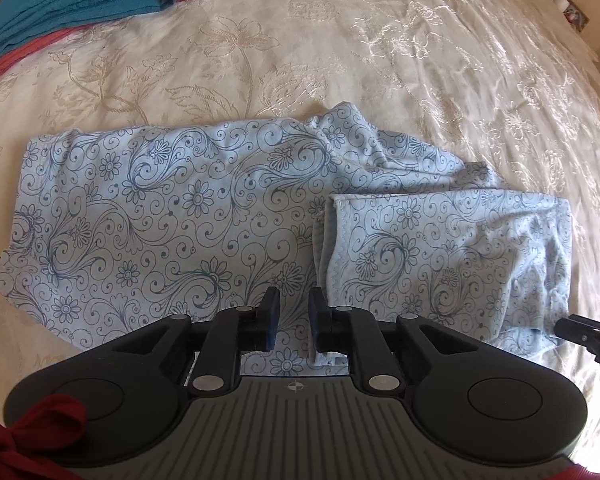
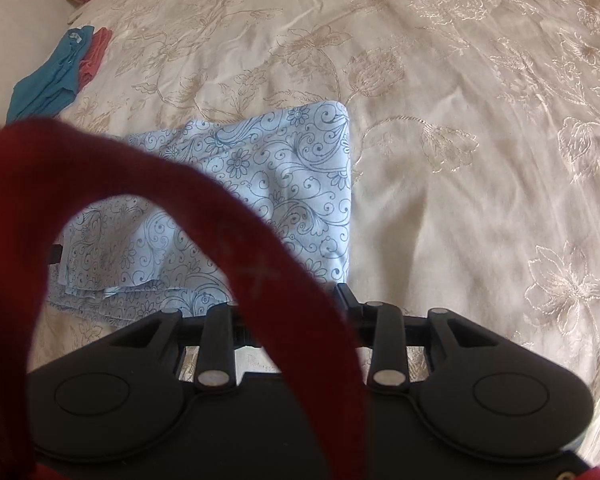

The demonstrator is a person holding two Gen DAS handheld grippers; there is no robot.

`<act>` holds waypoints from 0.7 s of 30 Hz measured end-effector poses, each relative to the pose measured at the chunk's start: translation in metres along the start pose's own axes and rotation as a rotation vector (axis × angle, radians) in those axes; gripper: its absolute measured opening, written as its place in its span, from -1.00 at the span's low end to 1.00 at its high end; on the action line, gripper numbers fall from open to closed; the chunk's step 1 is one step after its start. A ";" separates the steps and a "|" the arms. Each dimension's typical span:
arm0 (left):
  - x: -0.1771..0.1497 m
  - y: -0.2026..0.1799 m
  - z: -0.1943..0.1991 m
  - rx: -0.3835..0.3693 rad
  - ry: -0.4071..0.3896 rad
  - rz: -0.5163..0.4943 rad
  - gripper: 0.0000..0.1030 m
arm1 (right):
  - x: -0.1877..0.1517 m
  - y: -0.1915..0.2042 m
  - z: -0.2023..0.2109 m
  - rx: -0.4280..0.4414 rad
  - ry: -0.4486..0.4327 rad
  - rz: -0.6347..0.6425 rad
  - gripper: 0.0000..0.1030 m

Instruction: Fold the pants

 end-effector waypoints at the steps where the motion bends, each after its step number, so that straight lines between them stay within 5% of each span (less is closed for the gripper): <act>1: 0.000 0.000 0.000 0.001 0.000 0.002 -0.70 | 0.000 0.005 0.002 -0.020 -0.010 0.044 -0.12; 11: -0.001 0.003 0.006 0.008 0.008 0.000 -0.70 | 0.000 0.055 0.001 -0.058 -0.035 0.437 -0.12; 17: -0.003 0.000 0.011 0.002 0.005 -0.005 -0.70 | -0.012 0.070 -0.016 -0.160 -0.012 0.642 -0.14; 19: -0.005 0.004 0.013 0.004 0.005 -0.002 -0.70 | -0.015 0.069 -0.015 -0.203 -0.032 0.677 -0.20; 21: -0.006 0.006 0.014 0.008 0.007 0.001 -0.70 | -0.016 0.065 -0.013 -0.234 -0.048 0.688 -0.73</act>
Point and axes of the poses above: each gripper's, at about its wrist camera, not at the fingertips, and z roughly against the way its jaws point, y to its left, x to its top, the point moved 1 cm from there along -z, roughly the way its jaws point, and after that the axes turned 11 degrees about z, right-handed, at the moved point
